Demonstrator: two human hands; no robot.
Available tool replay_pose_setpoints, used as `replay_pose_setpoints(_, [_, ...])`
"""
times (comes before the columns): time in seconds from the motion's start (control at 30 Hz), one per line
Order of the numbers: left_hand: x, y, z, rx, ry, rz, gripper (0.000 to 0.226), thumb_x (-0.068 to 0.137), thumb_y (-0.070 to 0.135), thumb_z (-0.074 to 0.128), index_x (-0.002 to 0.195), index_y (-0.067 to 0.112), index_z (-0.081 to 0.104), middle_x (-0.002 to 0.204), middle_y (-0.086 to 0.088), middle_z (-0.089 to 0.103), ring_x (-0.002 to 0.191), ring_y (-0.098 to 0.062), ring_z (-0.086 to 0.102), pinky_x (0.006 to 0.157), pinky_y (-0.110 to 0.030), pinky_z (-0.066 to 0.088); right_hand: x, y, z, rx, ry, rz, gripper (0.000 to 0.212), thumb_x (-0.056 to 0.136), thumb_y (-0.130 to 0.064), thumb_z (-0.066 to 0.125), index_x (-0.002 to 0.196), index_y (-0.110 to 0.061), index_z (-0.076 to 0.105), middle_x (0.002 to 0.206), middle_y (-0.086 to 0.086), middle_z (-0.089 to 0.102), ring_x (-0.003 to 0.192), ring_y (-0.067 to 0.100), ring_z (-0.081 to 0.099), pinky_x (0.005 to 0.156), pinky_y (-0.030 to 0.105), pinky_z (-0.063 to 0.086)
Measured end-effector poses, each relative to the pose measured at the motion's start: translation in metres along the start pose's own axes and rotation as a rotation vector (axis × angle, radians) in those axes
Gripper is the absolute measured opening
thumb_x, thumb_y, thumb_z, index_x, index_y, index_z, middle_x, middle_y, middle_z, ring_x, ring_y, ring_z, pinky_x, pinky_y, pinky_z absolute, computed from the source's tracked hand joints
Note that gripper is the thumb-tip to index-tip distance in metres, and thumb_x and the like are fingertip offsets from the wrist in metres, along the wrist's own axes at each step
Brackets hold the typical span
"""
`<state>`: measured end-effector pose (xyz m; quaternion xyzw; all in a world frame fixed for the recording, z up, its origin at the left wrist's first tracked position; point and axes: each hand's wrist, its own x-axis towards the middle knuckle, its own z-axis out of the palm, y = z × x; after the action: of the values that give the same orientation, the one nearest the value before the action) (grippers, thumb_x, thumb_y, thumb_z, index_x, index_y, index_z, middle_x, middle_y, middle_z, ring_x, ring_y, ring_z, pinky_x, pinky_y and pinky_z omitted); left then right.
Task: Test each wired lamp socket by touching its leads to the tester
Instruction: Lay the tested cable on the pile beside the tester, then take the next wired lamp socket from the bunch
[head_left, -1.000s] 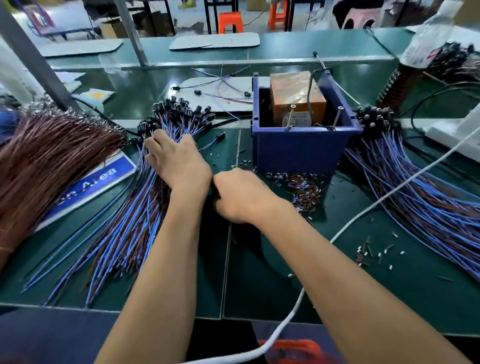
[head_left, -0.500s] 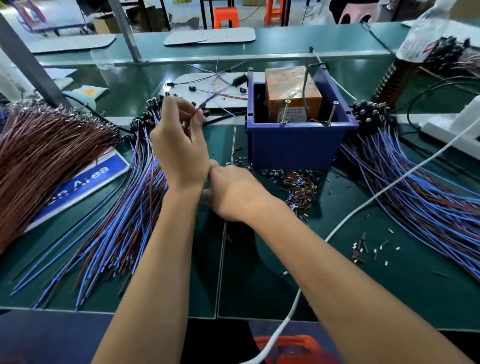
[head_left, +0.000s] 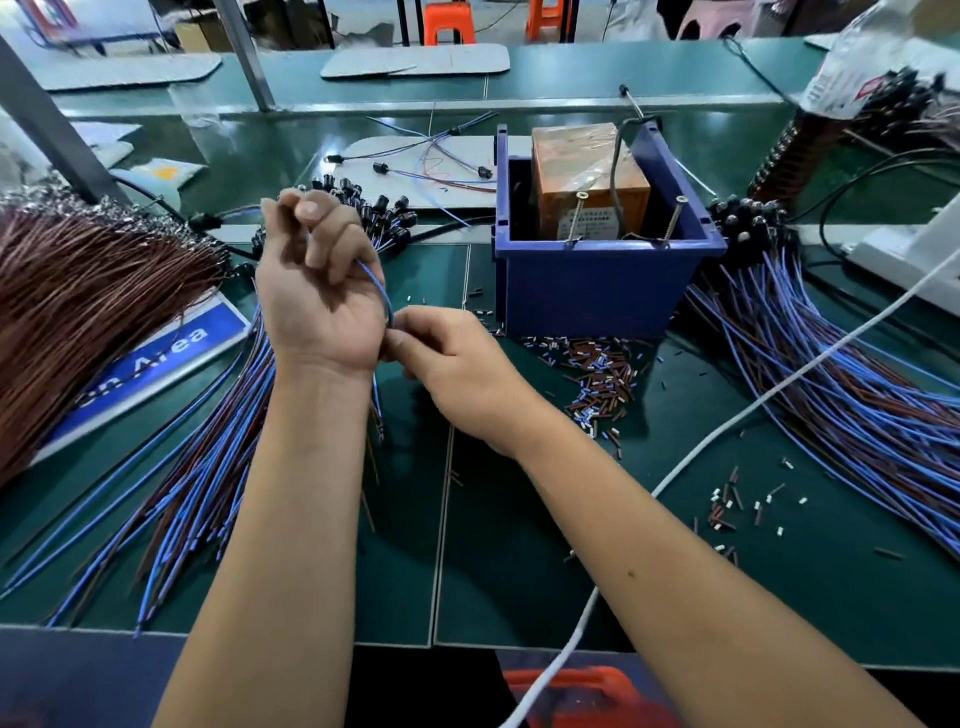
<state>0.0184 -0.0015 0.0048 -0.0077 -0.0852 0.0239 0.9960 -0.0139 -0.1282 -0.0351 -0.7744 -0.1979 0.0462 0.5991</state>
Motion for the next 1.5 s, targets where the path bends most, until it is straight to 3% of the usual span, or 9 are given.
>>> replay_pose_setpoints(0.13, [0.002, 0.018, -0.003, -0.186, -0.022, -0.013, 0.041, 0.114, 0.031, 0.032, 0.087, 0.004, 0.049, 0.065, -0.017, 0.051, 0.037, -0.026, 0.044, 0.04, -0.017, 0.024, -0.003, -0.012, -0.022, 0.21, 0.035, -0.02, 0.025, 0.109, -0.001, 0.045, 0.091, -0.005, 0.062, 0.081, 0.015, 0.069, 0.069, 0.021, 0.063, 0.07, 0.026, 0.054])
replay_pose_setpoints(0.23, [0.001, 0.024, -0.003, -0.159, -0.021, 0.025, 0.041, 0.114, 0.031, 0.032, 0.087, 0.005, 0.048, 0.063, -0.016, 0.05, 0.035, -0.024, 0.042, 0.04, -0.015, 0.022, -0.009, -0.017, -0.049, -0.116, -0.001, -0.082, 0.021, 0.107, -0.011, 0.055, 0.092, -0.01, 0.069, 0.063, -0.001, 0.065, 0.054, 0.015, 0.057, 0.06, 0.033, 0.052])
replay_pose_setpoints(0.4, [-0.002, 0.027, 0.001, 0.11, -0.003, 0.145, 0.042, 0.114, 0.026, 0.032, 0.081, 0.009, 0.052, 0.062, -0.004, 0.048, 0.035, -0.012, 0.03, 0.033, -0.019, 0.016, -0.038, 0.001, -0.102, -0.258, 0.06, -0.059, 0.014, 0.101, -0.018, 0.068, 0.09, -0.013, 0.075, 0.061, -0.002, 0.068, 0.047, 0.003, 0.052, 0.053, 0.014, 0.04])
replay_pose_setpoints(0.53, [-0.006, 0.006, 0.004, 0.793, -0.109, 0.137, 0.044, 0.113, 0.033, 0.03, 0.079, 0.017, 0.051, 0.062, 0.003, 0.038, 0.042, -0.007, 0.019, 0.038, -0.02, 0.011, -0.059, 0.018, -0.141, -0.339, 0.205, -0.095, 0.01, 0.098, -0.017, 0.072, 0.09, -0.017, 0.078, 0.066, -0.004, 0.073, 0.053, 0.005, 0.06, 0.055, 0.026, 0.049])
replay_pose_setpoints(0.67, [-0.019, -0.051, -0.01, 1.657, -0.38, 0.211, 0.041, 0.111, 0.023, 0.041, 0.082, 0.018, 0.069, 0.065, 0.0, 0.063, 0.045, -0.004, 0.043, 0.045, -0.019, 0.029, -0.07, 0.026, -0.159, -0.48, 0.32, -0.217, 0.007, 0.096, -0.016, 0.075, 0.092, -0.015, 0.081, 0.071, -0.01, 0.074, 0.066, 0.009, 0.071, 0.069, 0.03, 0.059])
replay_pose_setpoints(0.77, [-0.032, -0.087, -0.027, 2.082, -0.749, 0.358, 0.032, 0.109, 0.021, 0.048, 0.109, 0.005, 0.076, 0.096, -0.003, 0.075, 0.085, -0.008, 0.068, 0.075, -0.027, 0.051, -0.073, 0.034, -0.154, -0.481, 0.32, -0.259, 0.007, 0.096, -0.016, 0.075, 0.095, -0.012, 0.081, 0.074, -0.006, 0.075, 0.069, 0.006, 0.07, 0.071, 0.026, 0.057])
replay_pose_setpoints(0.9, [-0.037, -0.112, -0.036, 2.14, -0.86, 0.321, 0.035, 0.109, 0.03, 0.046, 0.126, 0.008, 0.069, 0.107, -0.003, 0.075, 0.097, -0.019, 0.071, 0.085, -0.037, 0.056, -0.073, 0.04, -0.143, -0.321, 0.341, -0.274, 0.009, 0.096, -0.007, 0.072, 0.1, -0.009, 0.08, 0.081, -0.005, 0.077, 0.074, 0.0, 0.072, 0.071, 0.02, 0.056])
replay_pose_setpoints(1.23, [-0.028, -0.103, -0.045, 2.177, -0.747, 0.258, 0.037, 0.105, 0.033, 0.057, 0.073, 0.013, 0.058, 0.057, 0.006, 0.047, 0.054, -0.015, 0.046, 0.053, -0.034, 0.037, -0.069, 0.046, -0.144, -0.037, 0.454, -0.129, 0.014, 0.098, -0.015, 0.071, 0.087, -0.023, 0.076, 0.071, -0.007, 0.075, 0.054, 0.003, 0.063, 0.053, 0.015, 0.047])
replay_pose_setpoints(1.5, [-0.033, -0.107, -0.051, 2.132, -0.725, 0.112, 0.03, 0.101, 0.014, 0.058, 0.071, 0.01, 0.063, 0.059, 0.003, 0.058, 0.055, -0.015, 0.051, 0.053, -0.03, 0.039, -0.07, 0.048, -0.138, 0.074, 0.401, -0.126, 0.003, 0.093, -0.016, 0.077, 0.092, -0.014, 0.078, 0.075, 0.003, 0.077, 0.065, 0.012, 0.071, 0.052, 0.022, 0.051])
